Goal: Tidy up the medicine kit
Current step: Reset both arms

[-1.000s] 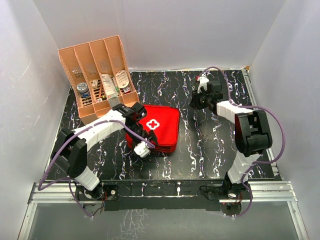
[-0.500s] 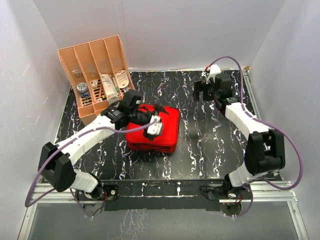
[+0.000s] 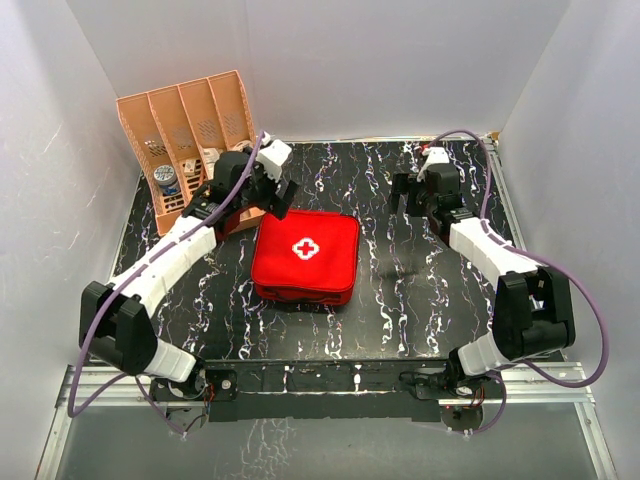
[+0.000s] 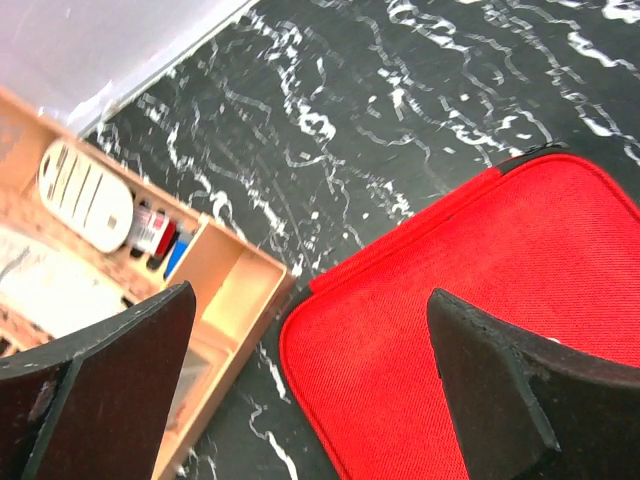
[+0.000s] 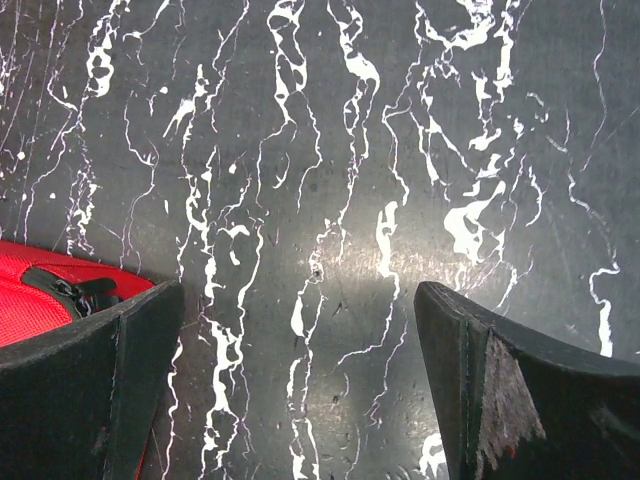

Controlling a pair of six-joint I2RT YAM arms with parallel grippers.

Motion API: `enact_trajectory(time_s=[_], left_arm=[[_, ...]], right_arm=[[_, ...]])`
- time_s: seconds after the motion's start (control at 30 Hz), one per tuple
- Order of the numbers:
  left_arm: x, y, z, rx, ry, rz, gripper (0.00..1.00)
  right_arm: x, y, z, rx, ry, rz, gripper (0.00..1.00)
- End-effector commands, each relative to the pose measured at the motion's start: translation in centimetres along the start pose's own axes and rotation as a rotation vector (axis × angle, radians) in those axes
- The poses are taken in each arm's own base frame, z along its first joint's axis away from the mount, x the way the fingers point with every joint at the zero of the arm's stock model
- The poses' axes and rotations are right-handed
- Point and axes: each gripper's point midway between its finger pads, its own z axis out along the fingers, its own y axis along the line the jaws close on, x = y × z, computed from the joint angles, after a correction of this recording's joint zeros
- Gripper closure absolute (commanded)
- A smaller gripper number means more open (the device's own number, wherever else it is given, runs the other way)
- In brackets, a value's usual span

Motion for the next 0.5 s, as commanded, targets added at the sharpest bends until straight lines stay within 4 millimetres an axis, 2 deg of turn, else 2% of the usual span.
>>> enact_trajectory(time_s=[0.0,0.07,0.27,0.47], left_arm=[[1.2,2.0,-2.0,-0.161,-0.014,-0.124,0.01],[1.4,2.0,-2.3,-0.165,-0.033,-0.113,0.01],[3.6,2.4,-1.5,-0.212,0.030,-0.159,0.02],[4.7,2.3,0.2,-0.193,0.080,-0.161,0.01]], right_arm=[[-2.7,0.5,-0.6,0.020,-0.125,0.071,0.01],[-2.6,0.5,-0.5,0.023,-0.125,0.079,0.02],[-2.6,0.5,-0.3,0.031,-0.119,0.078,0.02],[-2.9,0.3,-0.3,0.040,-0.131,0.080,0.02]])
